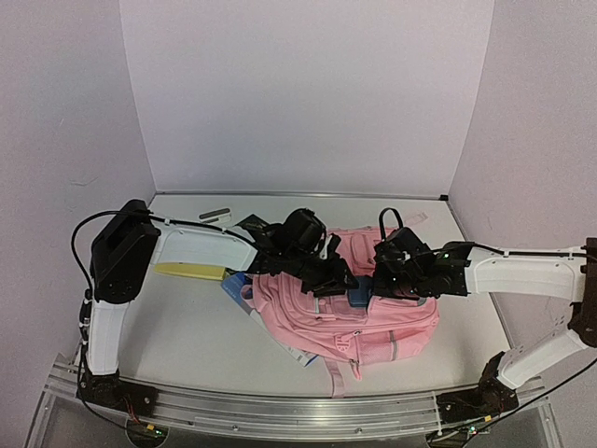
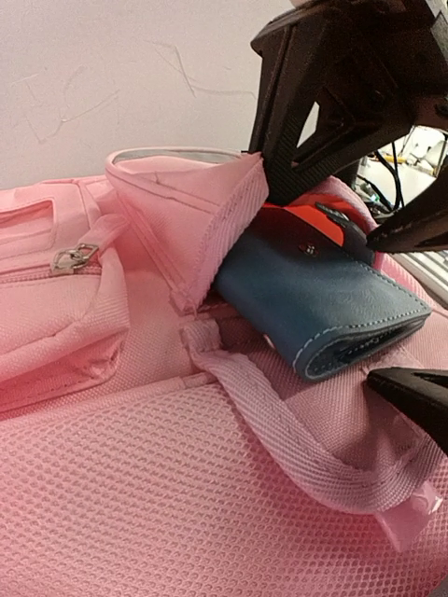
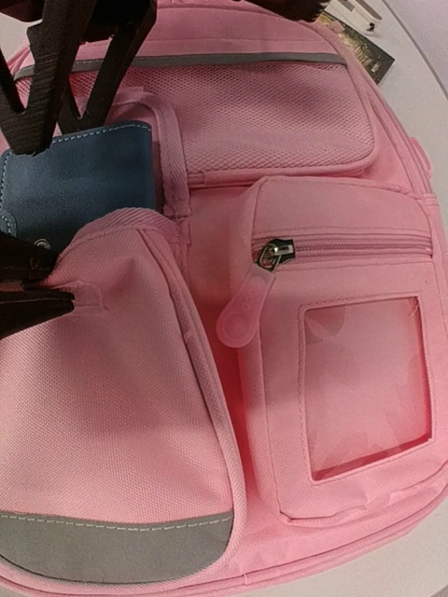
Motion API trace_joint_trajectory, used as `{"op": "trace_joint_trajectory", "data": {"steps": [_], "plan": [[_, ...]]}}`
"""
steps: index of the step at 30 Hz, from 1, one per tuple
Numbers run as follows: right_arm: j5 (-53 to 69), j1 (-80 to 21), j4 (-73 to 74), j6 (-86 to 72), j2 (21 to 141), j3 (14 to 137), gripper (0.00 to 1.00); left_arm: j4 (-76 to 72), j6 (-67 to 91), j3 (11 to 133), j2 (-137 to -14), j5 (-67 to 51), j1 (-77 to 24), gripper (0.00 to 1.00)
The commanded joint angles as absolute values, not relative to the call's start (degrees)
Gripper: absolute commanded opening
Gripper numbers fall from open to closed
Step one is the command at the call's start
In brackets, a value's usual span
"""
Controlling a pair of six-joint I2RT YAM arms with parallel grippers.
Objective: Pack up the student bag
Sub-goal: Place the personal item in the student bag.
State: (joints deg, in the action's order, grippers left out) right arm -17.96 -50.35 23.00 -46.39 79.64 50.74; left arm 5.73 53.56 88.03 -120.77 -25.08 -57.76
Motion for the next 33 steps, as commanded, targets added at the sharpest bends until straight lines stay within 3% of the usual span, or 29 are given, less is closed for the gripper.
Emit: {"op": "trace_joint_trajectory", "data": {"steps": [1, 15, 33], "plan": [[-18.1, -50.8, 17.4, -46.0, 78.0, 53.1, 0.0, 9.4, 51.7, 88.3, -119.4, -24.2, -57.3, 0.37], [-17.6, -50.8, 16.9, -46.0, 78.8, 53.4, 0.0, 6.5, 52.9, 94.5, -125.9, -28.9, -57.8, 0.03], [-15.4, -50.8, 12.7, -47.5, 79.1, 51.9, 0.0, 1.0, 55.4, 105.4, -134.4, -33.3, -60.0, 0.0]]}}
